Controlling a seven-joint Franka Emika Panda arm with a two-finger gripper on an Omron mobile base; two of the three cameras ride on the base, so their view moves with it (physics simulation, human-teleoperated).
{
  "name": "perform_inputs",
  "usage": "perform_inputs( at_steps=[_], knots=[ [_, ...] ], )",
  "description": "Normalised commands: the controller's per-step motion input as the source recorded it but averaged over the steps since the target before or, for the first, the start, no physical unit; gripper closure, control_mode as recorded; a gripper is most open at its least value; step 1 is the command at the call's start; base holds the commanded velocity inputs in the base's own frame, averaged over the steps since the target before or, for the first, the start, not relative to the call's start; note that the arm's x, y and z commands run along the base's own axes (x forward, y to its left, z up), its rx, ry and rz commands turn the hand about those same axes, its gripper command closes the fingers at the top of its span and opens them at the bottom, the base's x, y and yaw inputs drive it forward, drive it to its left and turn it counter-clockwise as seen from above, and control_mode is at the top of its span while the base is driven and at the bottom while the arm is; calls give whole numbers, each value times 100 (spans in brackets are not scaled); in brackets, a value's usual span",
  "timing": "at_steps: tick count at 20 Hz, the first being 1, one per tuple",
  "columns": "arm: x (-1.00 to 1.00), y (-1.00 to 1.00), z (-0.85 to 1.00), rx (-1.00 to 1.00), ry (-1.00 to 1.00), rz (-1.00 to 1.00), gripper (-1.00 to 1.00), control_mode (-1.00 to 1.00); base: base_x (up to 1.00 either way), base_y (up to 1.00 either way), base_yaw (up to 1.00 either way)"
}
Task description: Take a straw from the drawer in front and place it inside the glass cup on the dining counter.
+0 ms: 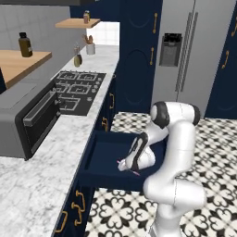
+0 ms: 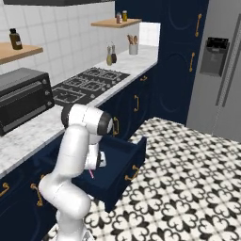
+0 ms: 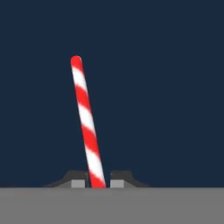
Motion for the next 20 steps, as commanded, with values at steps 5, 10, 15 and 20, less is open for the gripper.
perform_inputs(
  at_steps=[5, 10, 15, 20],
  knots=[
    [3, -52, 38, 3, 0, 0, 100, -100, 0, 0, 0],
    [2, -52, 100, 23, -22, 0, 100, -100, 0, 0, 0],
    [9, -42, 100, 18, -17, 0, 100, -100, 0, 0, 0],
    [33, -54, 100, 20, 0, 0, 100, -100, 0, 0, 0]
  ],
)
